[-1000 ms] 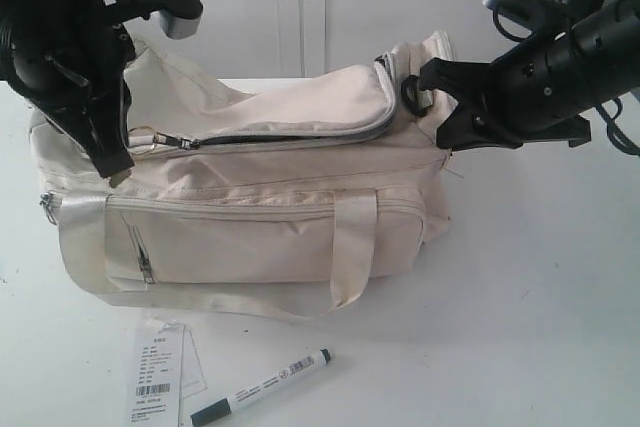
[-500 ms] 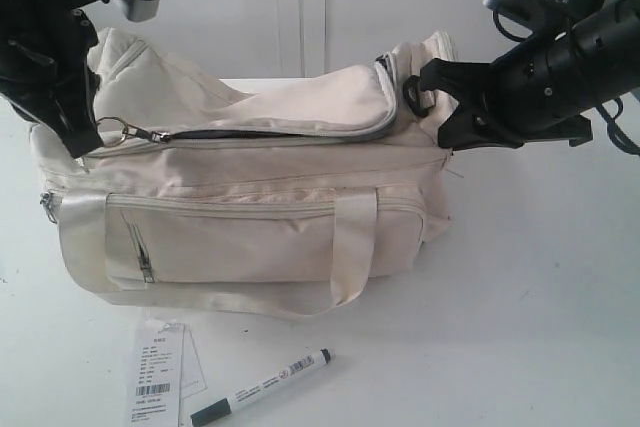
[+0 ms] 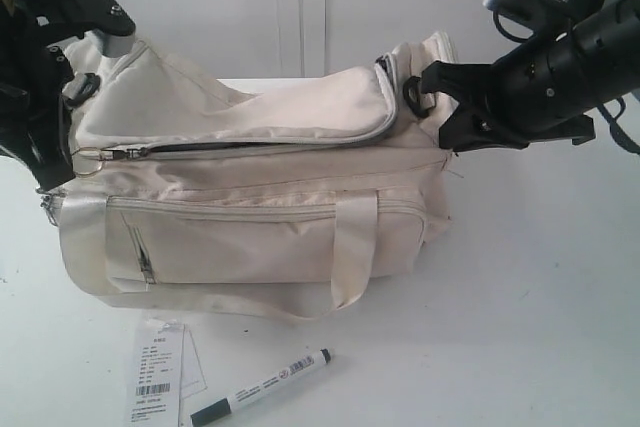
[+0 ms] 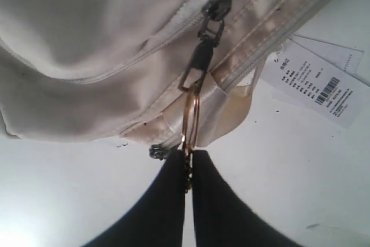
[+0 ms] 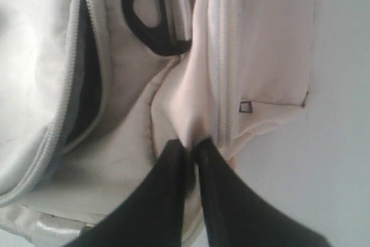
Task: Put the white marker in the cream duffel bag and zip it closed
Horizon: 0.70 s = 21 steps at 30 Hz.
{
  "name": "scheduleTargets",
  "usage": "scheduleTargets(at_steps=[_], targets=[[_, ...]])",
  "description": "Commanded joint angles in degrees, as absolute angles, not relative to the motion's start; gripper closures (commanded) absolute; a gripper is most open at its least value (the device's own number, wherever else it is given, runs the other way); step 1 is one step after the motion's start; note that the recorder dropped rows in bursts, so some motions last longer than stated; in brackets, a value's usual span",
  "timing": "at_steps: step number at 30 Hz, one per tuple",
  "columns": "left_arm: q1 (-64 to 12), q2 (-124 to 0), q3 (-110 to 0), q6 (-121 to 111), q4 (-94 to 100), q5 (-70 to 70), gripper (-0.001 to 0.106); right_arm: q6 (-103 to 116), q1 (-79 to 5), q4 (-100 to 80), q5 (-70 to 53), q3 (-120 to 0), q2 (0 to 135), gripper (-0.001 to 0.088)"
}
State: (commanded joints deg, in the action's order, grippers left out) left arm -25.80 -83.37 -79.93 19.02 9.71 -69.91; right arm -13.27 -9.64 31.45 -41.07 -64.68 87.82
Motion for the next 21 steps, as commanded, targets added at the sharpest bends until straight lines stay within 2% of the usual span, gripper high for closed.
scheduleTargets(at_steps=[1,3,4,7,11,16,21], targets=[[-25.8,-83.4,-79.9,19.0,9.6,-69.9,0.105,-16.2,-9.6,30.9,-43.3,-65.0,87.4,0.0482],[-25.8,-83.4,-79.9,19.5,9.0,-70.0,0.105,-20.8,-9.6,30.4,-47.9,-66.9,86.0,0.0288],[-25.8,-83.4,-79.9,19.9,8.7,-69.9,0.105,-22.4,-9.6,30.4,-50.5,-68.9,84.6,0.0267],[-25.8,-83.4,-79.9,20.0,6.8,-68.4,0.105,-28.4,-9.6,31.9,-55.1,-73.0,80.8,0.0269],[-25.8,-83.4,-79.9,21.5,4.2,-67.9,0.105,-64.0,-13.3,49.1,-66.1,-73.8,79.9,0.0269],[-25.8,-83.4,-79.9,22.1,3.9,-67.5,0.105,-81.8,-19.8,49.1,-59.7,-72.6,82.8,0.0269],[-25.8,-83.4,-79.9,22.1,3.3,-67.5,0.105,-86.5,-26.4,49.2,-50.8,-72.6,86.6,0.0269]])
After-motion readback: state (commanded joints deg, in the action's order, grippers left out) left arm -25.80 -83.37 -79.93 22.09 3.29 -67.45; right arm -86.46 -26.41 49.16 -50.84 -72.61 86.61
